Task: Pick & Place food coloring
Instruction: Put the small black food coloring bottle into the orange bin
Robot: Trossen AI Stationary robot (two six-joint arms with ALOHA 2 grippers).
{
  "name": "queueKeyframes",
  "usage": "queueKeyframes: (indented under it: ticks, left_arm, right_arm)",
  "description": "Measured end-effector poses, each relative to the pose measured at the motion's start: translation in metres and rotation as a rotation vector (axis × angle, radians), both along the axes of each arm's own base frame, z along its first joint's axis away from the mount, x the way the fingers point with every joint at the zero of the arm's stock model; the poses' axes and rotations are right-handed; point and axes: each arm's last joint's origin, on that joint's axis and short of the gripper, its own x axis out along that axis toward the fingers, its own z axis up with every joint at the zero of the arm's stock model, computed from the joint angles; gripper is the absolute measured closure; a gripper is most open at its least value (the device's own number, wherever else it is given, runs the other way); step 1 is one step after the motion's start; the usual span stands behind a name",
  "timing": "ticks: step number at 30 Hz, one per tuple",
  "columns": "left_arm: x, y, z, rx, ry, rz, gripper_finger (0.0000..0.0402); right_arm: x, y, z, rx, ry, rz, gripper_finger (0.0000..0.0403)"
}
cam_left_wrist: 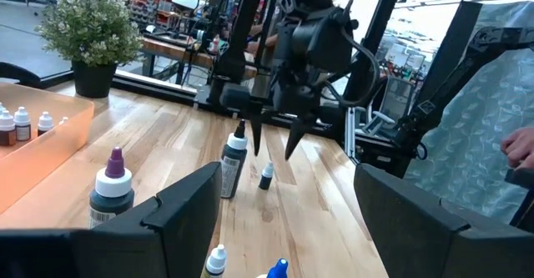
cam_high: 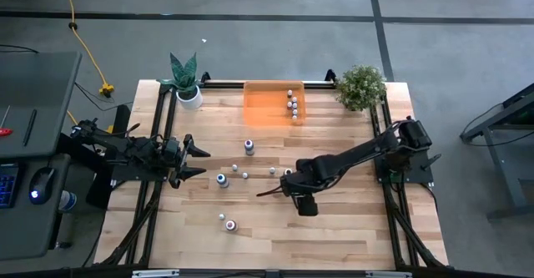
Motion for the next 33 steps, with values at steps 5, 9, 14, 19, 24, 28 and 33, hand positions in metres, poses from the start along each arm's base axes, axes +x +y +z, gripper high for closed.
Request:
queueKeyframes:
  ticks: [5, 9, 14, 19, 24, 28, 33]
  left_arm:
    - [0.000, 0.000, 0.000, 0.000, 0.000, 0.000, 0.0130]
    - [0.000, 0.000, 0.000, 0.000, 0.000, 0.000, 0.0130]
    - [0.000, 0.000, 0.000, 0.000, 0.000, 0.000, 0.0130]
    - [0.000, 0.000, 0.000, 0.000, 0.000, 0.000, 0.0130]
    - [0.000, 0.000, 0.000, 0.000, 0.000, 0.000, 0.0130]
    - [0.000, 0.000, 0.000, 0.000, 0.000, 0.000, 0.0130]
    - [0.000, 0.000, 0.000, 0.000, 0.000, 0.000, 0.0130]
  right_arm:
    - [-0.002, -0.001, -0.011, 0.009, -0.020, -0.029, 0.0172]
    - [-0.005, -0.001, -0.021, 0.013, -0.021, -0.032, 0.0173]
    - [-0.005, -0.002, -0.024, 0.027, -0.025, -0.094, 0.0179]
    - [-0.005, -0.002, -0.024, 0.038, -0.026, -0.133, 0.0194]
    - [-0.002, -0.002, -0.023, 0.039, -0.056, -0.149, 0.0210]
    - [-0.002, -0.002, -0.023, 0.028, -0.061, -0.186, 0.0215]
    - [-0.002, -0.002, -0.023, 0.039, -0.056, -0.189, 0.0215]
